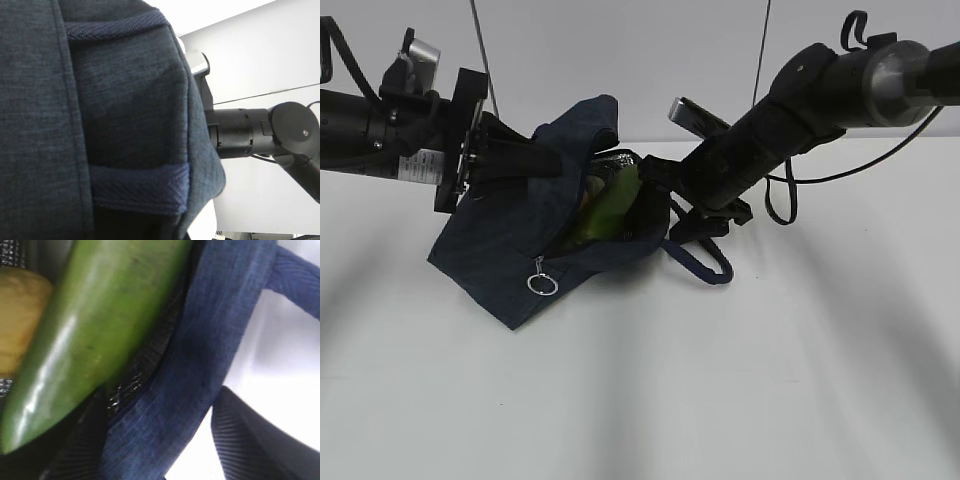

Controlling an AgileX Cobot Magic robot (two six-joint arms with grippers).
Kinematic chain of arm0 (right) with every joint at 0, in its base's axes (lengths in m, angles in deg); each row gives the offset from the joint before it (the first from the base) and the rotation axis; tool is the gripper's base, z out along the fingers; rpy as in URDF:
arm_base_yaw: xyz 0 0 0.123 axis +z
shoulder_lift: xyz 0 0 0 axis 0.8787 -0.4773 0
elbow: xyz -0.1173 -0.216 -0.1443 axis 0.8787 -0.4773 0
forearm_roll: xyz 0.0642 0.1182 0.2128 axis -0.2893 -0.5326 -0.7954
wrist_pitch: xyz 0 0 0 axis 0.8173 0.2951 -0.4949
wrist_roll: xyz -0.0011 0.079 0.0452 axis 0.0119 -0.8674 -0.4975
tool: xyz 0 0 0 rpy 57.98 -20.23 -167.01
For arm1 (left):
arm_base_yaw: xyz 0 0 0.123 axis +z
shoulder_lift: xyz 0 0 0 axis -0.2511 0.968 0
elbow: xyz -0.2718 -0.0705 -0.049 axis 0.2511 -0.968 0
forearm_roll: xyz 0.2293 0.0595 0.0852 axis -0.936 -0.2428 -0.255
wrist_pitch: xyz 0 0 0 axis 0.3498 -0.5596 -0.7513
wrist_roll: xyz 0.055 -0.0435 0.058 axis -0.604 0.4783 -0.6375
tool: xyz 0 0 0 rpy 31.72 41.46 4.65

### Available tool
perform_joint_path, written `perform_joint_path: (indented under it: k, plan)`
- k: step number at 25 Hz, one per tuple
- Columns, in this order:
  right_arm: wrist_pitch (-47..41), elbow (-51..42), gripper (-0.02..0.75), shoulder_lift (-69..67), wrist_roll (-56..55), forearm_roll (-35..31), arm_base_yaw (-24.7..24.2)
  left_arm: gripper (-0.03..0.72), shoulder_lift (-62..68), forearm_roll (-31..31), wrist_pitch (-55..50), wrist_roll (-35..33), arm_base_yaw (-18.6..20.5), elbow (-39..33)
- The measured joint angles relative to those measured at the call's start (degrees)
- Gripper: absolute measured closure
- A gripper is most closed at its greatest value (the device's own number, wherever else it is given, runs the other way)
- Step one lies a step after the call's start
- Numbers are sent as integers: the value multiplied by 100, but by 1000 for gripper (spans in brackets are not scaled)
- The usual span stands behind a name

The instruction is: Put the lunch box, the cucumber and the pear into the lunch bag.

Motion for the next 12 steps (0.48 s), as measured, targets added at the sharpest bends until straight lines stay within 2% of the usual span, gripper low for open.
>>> perform_joint_path:
  k: [12]
  plan:
    - [-22,0,556,-46,162,-133,0,686,0,0,0,0,0,0]
